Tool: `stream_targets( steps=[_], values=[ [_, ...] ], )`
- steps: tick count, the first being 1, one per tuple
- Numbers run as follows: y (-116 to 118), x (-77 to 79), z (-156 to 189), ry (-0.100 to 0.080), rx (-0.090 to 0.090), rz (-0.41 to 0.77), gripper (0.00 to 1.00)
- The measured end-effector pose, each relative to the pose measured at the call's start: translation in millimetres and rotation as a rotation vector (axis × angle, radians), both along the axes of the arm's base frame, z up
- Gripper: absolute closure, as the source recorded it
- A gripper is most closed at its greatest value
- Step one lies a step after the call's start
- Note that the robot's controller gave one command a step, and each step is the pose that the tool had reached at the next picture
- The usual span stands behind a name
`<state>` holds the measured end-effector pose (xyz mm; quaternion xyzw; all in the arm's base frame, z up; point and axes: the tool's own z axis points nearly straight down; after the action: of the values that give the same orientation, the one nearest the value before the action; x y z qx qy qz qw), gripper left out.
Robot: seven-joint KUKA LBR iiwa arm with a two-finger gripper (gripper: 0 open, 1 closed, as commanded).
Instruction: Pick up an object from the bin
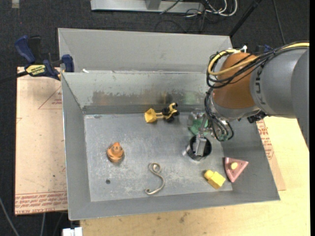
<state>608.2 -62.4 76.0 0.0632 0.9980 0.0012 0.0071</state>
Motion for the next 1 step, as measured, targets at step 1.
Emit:
stream_targets(
  steps=[1],
  values=[
    [-46.2,6.1,-1.6,0.005,0.003,-0.091,1.00]
  ],
)
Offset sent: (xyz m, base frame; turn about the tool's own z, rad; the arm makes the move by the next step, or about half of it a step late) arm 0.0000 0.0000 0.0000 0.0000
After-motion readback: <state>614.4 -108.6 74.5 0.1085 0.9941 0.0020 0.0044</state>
